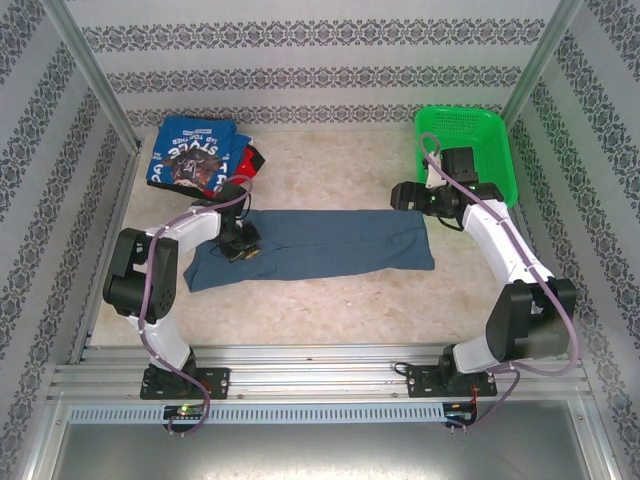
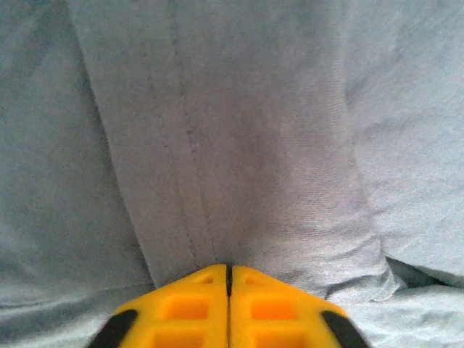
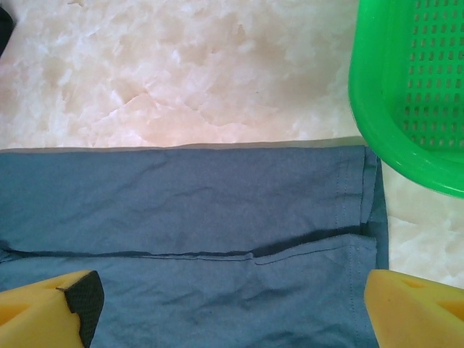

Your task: Fold and stack the t-shirts

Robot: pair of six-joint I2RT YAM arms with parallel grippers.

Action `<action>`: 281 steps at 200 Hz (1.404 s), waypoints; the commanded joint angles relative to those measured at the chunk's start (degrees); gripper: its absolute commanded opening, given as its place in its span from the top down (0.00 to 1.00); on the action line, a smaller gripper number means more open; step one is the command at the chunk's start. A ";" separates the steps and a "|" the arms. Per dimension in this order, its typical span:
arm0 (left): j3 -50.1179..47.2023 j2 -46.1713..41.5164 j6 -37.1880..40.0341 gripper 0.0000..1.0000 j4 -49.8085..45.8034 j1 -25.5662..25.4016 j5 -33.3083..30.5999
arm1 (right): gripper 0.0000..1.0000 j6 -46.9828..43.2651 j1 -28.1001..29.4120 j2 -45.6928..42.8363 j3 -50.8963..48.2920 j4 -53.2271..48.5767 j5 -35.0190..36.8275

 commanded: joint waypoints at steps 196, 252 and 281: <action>-4.35 -6.62 -1.23 0.56 -0.94 -0.36 2.52 | 0.02 0.32 -1.82 -6.45 -9.17 -1.62 -2.57; -5.39 -4.22 -5.21 0.60 4.42 -0.02 0.20 | 0.02 0.01 -1.82 -6.19 -8.51 -2.56 -2.90; -4.51 -2.03 -5.51 0.63 5.39 0.10 1.42 | 0.02 0.16 -1.82 -6.09 -8.81 -2.45 -2.90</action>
